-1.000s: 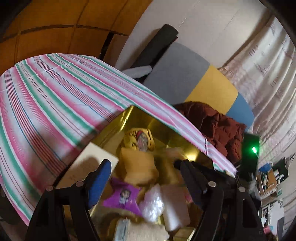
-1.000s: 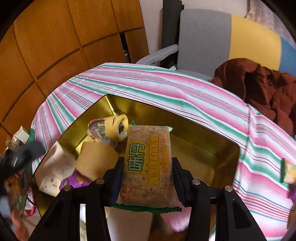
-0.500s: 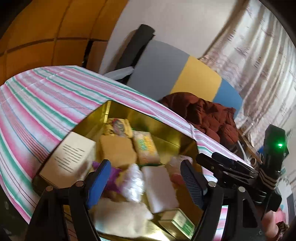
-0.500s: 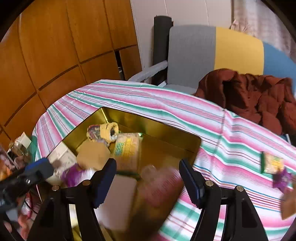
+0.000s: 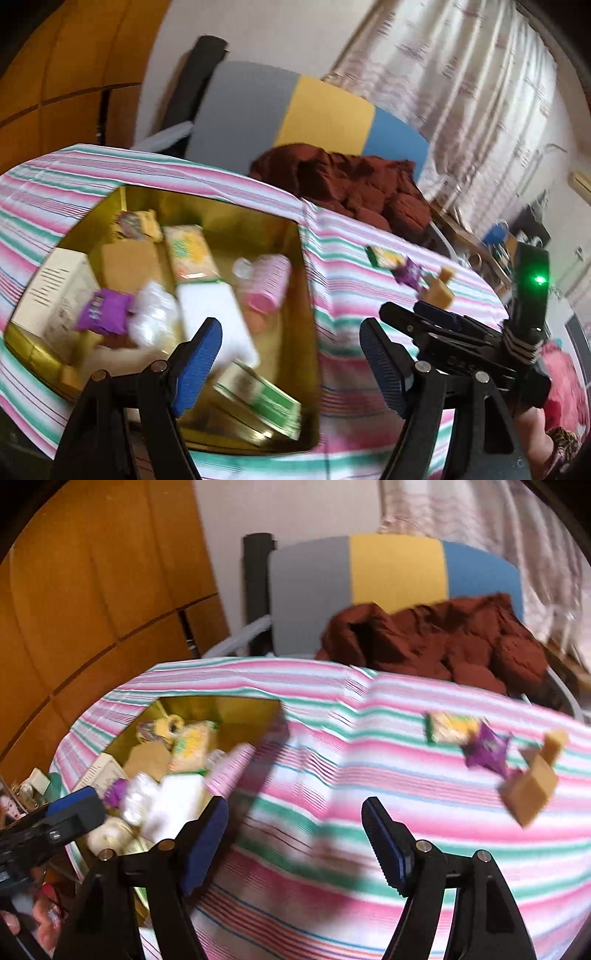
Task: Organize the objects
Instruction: 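Withdraw both grippers from the tray toward the remaining sponges and snacks, then grasp a yellow sponge with the right gripper while the left approaches the purple candy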
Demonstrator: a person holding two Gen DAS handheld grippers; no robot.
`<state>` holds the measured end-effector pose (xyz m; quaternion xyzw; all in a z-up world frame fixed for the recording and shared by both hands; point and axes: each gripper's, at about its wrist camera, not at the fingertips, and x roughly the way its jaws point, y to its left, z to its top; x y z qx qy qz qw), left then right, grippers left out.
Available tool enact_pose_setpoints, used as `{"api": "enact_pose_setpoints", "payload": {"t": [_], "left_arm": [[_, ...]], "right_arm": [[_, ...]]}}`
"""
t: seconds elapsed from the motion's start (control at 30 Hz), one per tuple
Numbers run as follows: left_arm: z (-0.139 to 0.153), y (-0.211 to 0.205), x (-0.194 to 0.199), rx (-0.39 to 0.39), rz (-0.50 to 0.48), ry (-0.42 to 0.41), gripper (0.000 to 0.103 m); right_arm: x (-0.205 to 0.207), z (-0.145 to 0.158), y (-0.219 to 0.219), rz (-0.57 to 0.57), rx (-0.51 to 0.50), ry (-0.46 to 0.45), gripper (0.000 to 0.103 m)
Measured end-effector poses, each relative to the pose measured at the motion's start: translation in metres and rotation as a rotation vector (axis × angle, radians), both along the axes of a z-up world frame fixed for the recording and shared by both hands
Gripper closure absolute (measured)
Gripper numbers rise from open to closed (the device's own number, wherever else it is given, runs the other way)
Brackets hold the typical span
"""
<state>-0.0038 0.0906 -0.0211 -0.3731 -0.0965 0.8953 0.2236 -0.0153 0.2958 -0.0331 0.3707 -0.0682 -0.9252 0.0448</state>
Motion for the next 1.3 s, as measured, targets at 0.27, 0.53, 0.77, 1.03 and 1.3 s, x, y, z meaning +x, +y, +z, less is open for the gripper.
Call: {"api": "enact_pose_setpoints", "payload": {"t": [0.27,0.53,0.77,1.03,1.3], "left_arm": [[-0.006,0.047,0.023,-0.069,-0.13,-0.004,0.025],[-0.015,0.086,0.047,-0.111,-0.233,-0.016,0.025],[-0.015,0.099,0.054,-0.144,-0.259,-0.012,0.025],[-0.017,0.094,0.048,-0.154,-0.231,-0.026,0.025],[-0.016,0.1,0.042,-0.15,-0.225,-0.031,0.025]], "right_arm": [[0.025,-0.029,0.051,-0.125,0.013,-0.039,0.028],[0.032,-0.049,0.13,-0.374,0.025,-0.092,0.027],[0.002,-0.037,0.194,-0.561,-0.019,-0.046,0.016],[-0.048,-0.047,0.224,-0.614,-0.062,-0.088,0.016],[-0.047,-0.06,0.23,-0.592,0.033,-0.083,0.041]]}}
